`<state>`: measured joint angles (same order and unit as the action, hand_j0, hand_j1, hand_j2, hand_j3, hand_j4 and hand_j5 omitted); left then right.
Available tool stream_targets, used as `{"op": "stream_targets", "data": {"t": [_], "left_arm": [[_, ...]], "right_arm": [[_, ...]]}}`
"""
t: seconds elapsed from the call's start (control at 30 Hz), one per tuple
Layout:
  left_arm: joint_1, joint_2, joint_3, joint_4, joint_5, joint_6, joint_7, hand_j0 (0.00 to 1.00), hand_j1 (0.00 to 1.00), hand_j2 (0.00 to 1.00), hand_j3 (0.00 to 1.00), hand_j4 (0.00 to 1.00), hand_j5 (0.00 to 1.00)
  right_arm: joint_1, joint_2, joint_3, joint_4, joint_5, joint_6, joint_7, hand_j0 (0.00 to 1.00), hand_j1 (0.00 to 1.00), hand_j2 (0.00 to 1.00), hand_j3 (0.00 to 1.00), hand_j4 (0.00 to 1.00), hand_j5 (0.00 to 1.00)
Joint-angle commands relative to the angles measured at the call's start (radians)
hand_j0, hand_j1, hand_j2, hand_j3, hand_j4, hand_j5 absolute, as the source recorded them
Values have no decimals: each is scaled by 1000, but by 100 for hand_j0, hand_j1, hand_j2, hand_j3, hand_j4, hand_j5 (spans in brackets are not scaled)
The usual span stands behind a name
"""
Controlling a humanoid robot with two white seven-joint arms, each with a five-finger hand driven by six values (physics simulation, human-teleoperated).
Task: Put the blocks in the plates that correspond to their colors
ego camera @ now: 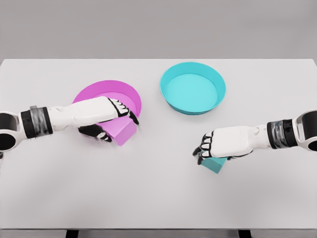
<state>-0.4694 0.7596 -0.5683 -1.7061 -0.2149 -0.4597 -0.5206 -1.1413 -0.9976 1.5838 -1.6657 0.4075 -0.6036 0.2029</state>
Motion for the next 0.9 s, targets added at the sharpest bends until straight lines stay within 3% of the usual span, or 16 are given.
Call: {"op": "stream_targets", "data": {"t": [0.0,0.1,0.23,0.33,0.4,0.47,0.5,0.77,0.87], "left_arm": [[0,9,34,34,15,16,1,53,53,53,53,53,53],[-8,4,65,105,14,16,1,53,53,53,53,53,53],[-61,-11,67,230,6,27,2,53,53,53,53,53,53],[-81,-65,64,304,2,27,2,55,55,55,55,55,55],[-81,-77,62,318,0,27,2,60,60,60,60,60,60],[-81,-82,64,324,3,29,1,91,91,91,91,91,91],[-81,-82,64,326,5,30,1,98,98,98,98,98,98],[-87,-79,64,324,9,15,1,100,100,100,100,100,100],[-95,-34,65,318,9,-30,-1,100,100,100,100,100,100]], "right_arm": [[0,-1,1,3,44,-7,4,65,65,65,65,65,65],[-5,-3,-7,4,39,-7,3,63,63,63,63,63,63],[-15,-9,-50,4,30,-7,3,63,63,63,63,63,63],[-37,-9,-53,14,17,-7,3,63,63,63,63,63,63],[-54,-7,-53,30,10,-7,3,63,63,63,63,63,63],[-66,-9,-53,32,1,-7,3,63,63,63,63,63,63],[-77,-12,-53,35,-9,-7,3,63,63,63,63,63,63],[-98,-7,-94,101,-38,-7,3,63,63,63,63,63,63],[-120,13,-94,142,-59,-7,3,63,63,63,63,63,63]]}}
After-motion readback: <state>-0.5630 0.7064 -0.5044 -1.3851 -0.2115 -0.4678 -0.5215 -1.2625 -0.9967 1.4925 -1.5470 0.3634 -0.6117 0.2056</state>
